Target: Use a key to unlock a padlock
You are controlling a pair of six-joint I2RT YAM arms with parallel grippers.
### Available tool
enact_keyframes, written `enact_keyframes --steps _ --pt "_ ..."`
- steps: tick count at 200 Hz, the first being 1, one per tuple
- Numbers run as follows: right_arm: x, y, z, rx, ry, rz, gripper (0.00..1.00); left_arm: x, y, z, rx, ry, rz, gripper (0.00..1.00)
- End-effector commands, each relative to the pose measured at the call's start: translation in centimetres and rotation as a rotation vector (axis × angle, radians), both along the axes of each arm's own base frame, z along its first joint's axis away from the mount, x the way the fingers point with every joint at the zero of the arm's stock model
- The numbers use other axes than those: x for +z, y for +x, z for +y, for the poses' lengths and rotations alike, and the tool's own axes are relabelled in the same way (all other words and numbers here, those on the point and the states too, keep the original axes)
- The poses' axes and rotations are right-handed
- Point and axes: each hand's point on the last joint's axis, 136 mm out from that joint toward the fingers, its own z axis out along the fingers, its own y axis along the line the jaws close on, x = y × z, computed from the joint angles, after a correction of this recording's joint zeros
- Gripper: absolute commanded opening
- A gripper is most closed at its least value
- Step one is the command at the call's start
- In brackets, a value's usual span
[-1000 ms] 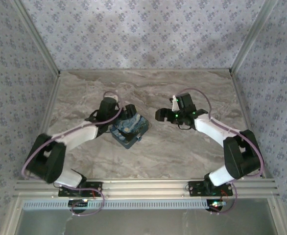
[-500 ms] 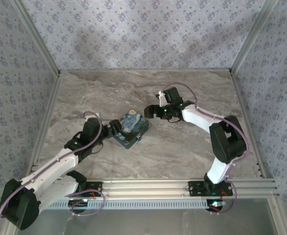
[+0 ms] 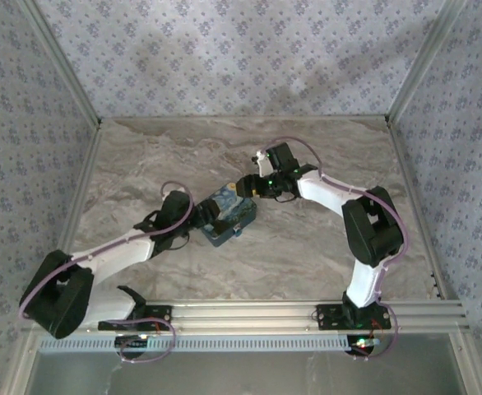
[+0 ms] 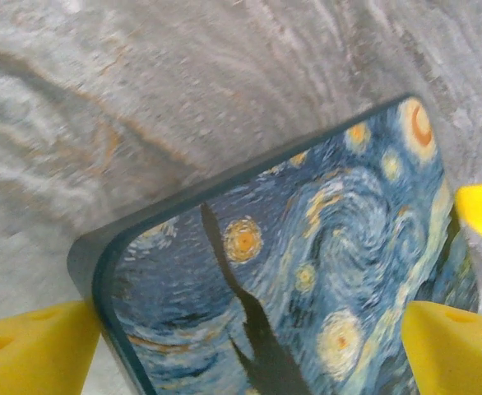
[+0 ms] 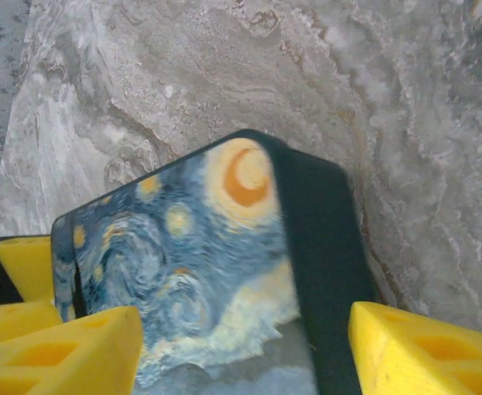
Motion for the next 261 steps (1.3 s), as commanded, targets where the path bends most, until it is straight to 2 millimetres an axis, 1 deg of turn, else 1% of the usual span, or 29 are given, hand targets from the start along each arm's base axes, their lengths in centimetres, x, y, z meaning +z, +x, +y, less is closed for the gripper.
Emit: enact_keyframes --steps 1,8,9,12,19,71,89,117,141,155,185,201,214,230,261 --pt "-0.8 -1.1 0.0 0.013 -0.006 0.039 0.64 2.9 2.1 -2.5 -0.050 -0.050 -0.082 0.94" --pt "-0.5 -0.9 -0.2 0.000 -0.007 0.029 0.64 3.0 2.5 -3.0 -0.060 -0.053 -0.084 0.94" --pt "-1.0 -1.2 -0.5 -0.003 -0.014 0.039 0.63 3.0 2.6 -3.0 -0.060 -0.053 -0.087 0.94" --pt "-1.4 -1.4 -0.7 -0.006 -0.021 0.048 0.63 3.0 2.8 -3.2 -0.063 -0.054 -0.087 0.94" --pt "-1.5 -1.6 -1.1 -0.017 -0.028 0.050 0.63 3.1 3.3 -3.7 -0.074 -0.052 -0.090 0.94" --pt "-1.4 -1.4 -3.3 -0.089 -0.046 0.044 0.62 3.0 6.0 -7.2 -0.145 -0.080 -0.073 0.92" --pt "-1.4 -1.0 -4.0 -0.121 -0.051 0.033 0.62 3.0 6.9 -8.1 -0.159 -0.087 -0.076 0.92" --pt "-1.2 0.2 -4.8 -0.163 -0.046 0.030 0.61 2.8 8.0 -9.4 -0.183 -0.092 -0.071 0.92" --pt "-1.1 0.9 -4.9 -0.176 -0.046 0.028 0.60 2.6 9.0 -9.9 -0.194 -0.070 -0.071 0.92" --pt "-1.2 1.2 -5.0 -0.185 -0.053 0.025 0.60 2.5 9.2 -10.2 -0.199 -0.066 -0.066 0.91" --pt "-1.2 1.1 -5.5 -0.197 -0.064 0.027 0.62 2.0 9.4 -9.2 -0.166 -0.053 -0.062 0.92" --pt "-1.3 0.9 -6.4 -0.223 -0.098 0.024 0.66 2.1 9.4 -8.3 -0.149 -0.047 -0.067 0.92" --pt "-1.2 0.9 -7.6 -0.256 -0.125 0.019 0.70 2.7 9.3 -7.3 -0.127 -0.039 -0.085 0.93" --pt "-0.8 0.8 -9.2 -0.292 -0.165 0.010 0.71 3.4 9.0 -5.9 -0.107 -0.022 -0.102 0.93" --pt "0.0 0.6 -12.5 -0.363 -0.208 0.000 0.72 4.5 7.4 -3.7 -0.090 0.038 -0.125 0.93"
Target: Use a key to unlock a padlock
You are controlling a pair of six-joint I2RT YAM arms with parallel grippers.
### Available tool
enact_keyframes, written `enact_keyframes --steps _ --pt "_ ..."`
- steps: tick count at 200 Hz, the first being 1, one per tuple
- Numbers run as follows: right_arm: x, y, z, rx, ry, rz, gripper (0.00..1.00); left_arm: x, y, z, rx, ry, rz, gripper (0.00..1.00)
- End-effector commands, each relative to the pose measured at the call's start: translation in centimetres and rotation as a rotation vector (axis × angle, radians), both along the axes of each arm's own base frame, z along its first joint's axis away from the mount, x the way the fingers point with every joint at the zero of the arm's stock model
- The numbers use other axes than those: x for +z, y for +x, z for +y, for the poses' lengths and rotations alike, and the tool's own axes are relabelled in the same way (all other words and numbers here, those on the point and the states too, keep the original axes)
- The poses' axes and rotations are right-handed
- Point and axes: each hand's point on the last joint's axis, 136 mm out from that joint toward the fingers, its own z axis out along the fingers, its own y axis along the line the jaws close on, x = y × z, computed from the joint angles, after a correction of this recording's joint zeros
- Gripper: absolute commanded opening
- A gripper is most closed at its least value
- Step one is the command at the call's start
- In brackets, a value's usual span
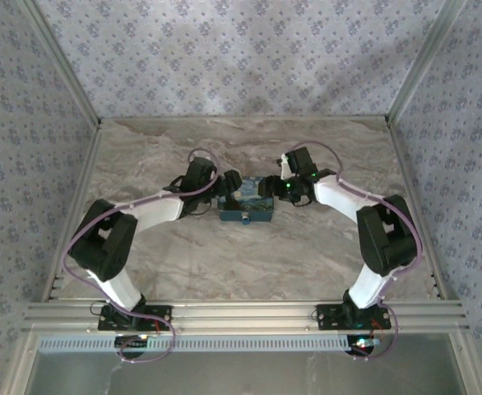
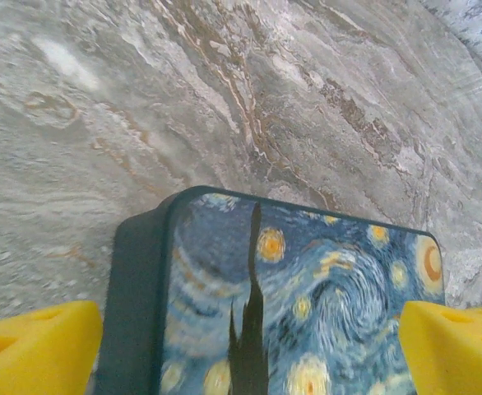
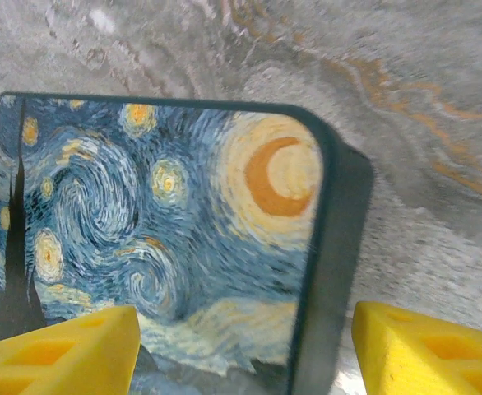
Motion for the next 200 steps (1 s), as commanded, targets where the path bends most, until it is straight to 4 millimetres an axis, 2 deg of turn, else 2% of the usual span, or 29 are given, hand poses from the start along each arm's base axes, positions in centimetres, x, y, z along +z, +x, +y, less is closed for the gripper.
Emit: enact_keyframes --steps 1,27,48,87,112,117,164,200 --pt "0.8 -0.5 -3.5 -0.074 -0.070 -0.003 0.72 2.7 -0.9 1.6 0.003 0.027 -0.067 0.93" --pt "0.5 -0.4 -5.8 -0.105 -0.142 0.003 0.69 3.3 -2.7 2.7 0.007 0.027 -0.073 0.93" --pt "-0.5 -0.1 -6.8 -0.096 -0.221 0.028 0.60 3.3 -4.6 2.7 -0.011 0.023 -0.063 0.93" --pt "-2.5 0.7 -7.5 -0.078 -0.316 0.066 0.48 2.9 -8.4 0.7 -0.089 0.009 -0.047 0.92" --pt "-3.8 0.8 -7.4 -0.061 -0.356 0.087 0.46 2.4 -10.3 -0.7 -0.122 0.000 -0.033 0.91" --pt "-3.0 1.7 -7.1 -0.063 -0.357 0.064 0.45 2.2 -10.5 -0.8 -0.126 0.001 -0.030 0.91" --pt "-4.6 2.6 -6.5 -0.042 -0.421 0.094 0.41 1.3 -11.3 -0.8 -0.114 -0.006 -0.009 0.91" --pt "-5.4 2.6 -6.3 -0.030 -0.447 0.120 0.42 1.4 -11.4 -0.6 -0.110 -0.002 -0.010 0.91"
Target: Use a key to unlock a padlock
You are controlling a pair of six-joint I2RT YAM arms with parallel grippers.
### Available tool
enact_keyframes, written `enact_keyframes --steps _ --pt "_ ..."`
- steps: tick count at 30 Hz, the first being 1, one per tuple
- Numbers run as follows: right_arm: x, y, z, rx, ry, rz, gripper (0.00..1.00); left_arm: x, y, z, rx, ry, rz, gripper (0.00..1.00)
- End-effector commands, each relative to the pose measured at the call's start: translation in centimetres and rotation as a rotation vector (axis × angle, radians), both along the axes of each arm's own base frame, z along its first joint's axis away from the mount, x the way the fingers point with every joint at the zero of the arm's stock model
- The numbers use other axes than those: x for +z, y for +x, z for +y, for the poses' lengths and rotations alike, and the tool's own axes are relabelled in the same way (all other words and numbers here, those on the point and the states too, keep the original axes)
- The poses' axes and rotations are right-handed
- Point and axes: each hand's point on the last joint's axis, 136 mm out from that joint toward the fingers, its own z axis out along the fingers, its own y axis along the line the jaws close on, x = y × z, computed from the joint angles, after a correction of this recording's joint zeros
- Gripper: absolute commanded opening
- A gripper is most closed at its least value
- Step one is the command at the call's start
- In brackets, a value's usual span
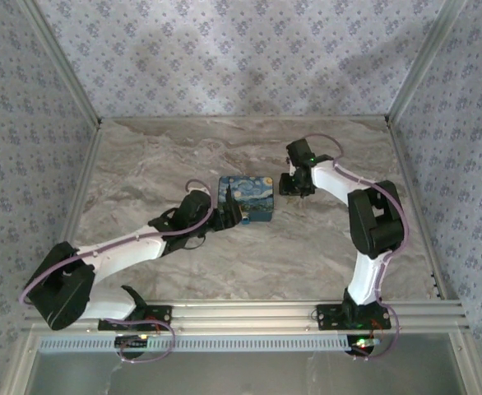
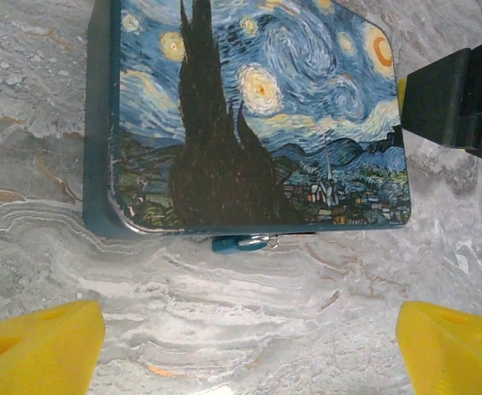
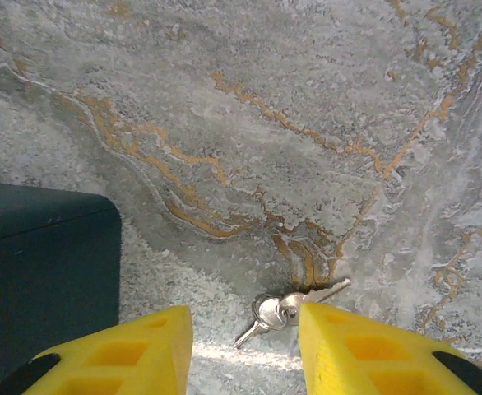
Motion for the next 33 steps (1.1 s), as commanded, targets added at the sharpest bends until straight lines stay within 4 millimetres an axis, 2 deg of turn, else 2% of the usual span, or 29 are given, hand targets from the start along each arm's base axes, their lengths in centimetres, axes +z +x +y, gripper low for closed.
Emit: enact_keyframes --steps 1,14,25,28,29,33 --pt "-0.6 -0.4 -0.5 0.008 -0.057 0.042 0.42 1.2 0.0 0.2 0.017 -0.021 -0.025 0.91" --pt "-2.8 -0.7 -0.5 0.017 -0.078 0.103 0.38 0.6 -0.2 0.5 0.030 -0.024 -0.010 0.91" --pt "-3.7 -1.1 -1.1 0.007 -0.085 0.128 0.18 0.3 -0.3 0.8 0.045 -0.030 -0.008 0.91" --pt "-4.1 -1.3 -1.4 0.005 -0.091 0.134 0.09 0.2 -0.3 0.9 0.048 -0.027 -0.007 0.91" --pt "-4.0 -1.2 -1.5 0.002 -0.092 0.131 0.05 0.2 -0.3 0.9 0.048 -0.027 -0.007 0.91" --pt "-3.1 -1.1 -1.7 -0.007 -0.090 0.094 0.00 0.0 -0.4 1.0 0.051 -0.028 -0.003 0.91"
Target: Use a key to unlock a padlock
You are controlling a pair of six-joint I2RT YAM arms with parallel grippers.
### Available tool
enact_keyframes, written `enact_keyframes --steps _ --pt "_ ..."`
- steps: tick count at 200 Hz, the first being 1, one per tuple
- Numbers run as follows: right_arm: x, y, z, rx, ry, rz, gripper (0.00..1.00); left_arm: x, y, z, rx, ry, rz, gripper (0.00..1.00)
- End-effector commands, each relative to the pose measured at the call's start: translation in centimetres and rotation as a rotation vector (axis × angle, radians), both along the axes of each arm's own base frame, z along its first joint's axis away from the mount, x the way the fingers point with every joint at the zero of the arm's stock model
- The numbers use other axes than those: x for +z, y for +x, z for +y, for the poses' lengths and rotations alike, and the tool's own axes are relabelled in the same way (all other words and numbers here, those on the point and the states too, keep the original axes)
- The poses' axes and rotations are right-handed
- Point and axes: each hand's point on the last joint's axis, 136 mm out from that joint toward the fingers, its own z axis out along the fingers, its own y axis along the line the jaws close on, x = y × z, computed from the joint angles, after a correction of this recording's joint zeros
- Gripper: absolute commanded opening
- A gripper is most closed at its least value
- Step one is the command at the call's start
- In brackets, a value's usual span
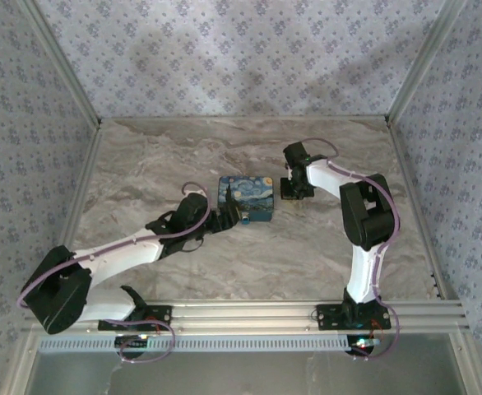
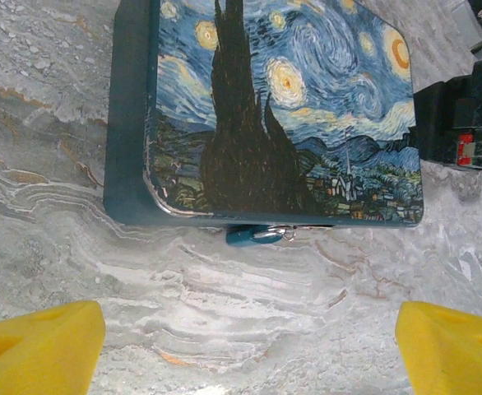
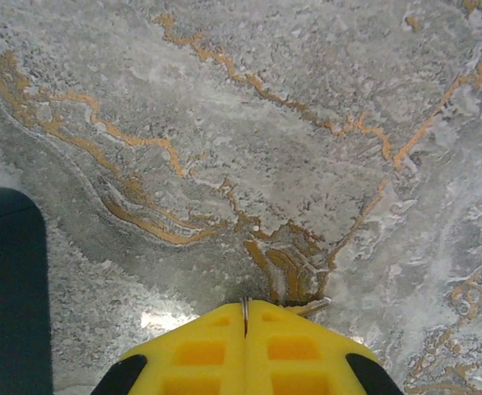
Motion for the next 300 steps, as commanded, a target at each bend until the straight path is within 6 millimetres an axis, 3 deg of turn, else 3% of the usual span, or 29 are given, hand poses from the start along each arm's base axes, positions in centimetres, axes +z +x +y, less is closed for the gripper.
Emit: enact_keyframes --steps 1,48,88,124,175,219,241,282,300 --pt "0.2 -0.8 -1.1 -0.016 -0.031 0.002 0.00 0.2 -0.1 0.3 0.019 -0.014 -0.012 0.91" --pt "6.0 -0.7 -1.5 -0.039 0.022 -0.153 0.00 1.2 0.1 0.3 0.018 -0.022 -0.038 0.91" --pt "11.8 -1.4 -1.9 -0.052 0.085 -0.276 0.00 3.3 0.6 -0.2 -0.004 -0.035 -0.087 0.92" --pt "18.0 -2.7 -0.6 -0.008 0.224 -0.395 0.00 6.7 1.1 -1.0 -0.040 -0.068 -0.174 0.90" --pt "26.0 -5.5 1.8 0.043 0.458 -0.506 0.00 13.6 1.7 -3.3 -0.158 -0.180 -0.337 0.86" --pt "28.9 -7.9 4.4 0.087 0.591 -0.496 0.00 16.7 2.3 -6.1 -0.264 -0.240 -0.427 0.77" --pt "29.5 -9.0 5.8 0.102 0.645 -0.471 0.00 17.5 2.9 -7.8 -0.310 -0.273 -0.457 0.72" --pt "29.9 -10.2 7.4 0.124 0.693 -0.445 0.00 18.5 3.8 -10.7 -0.385 -0.329 -0.495 0.52" --pt "30.0 -10.5 7.7 0.125 0.701 -0.442 0.00 19.0 3.9 -11.4 -0.404 -0.350 -0.511 0.50"
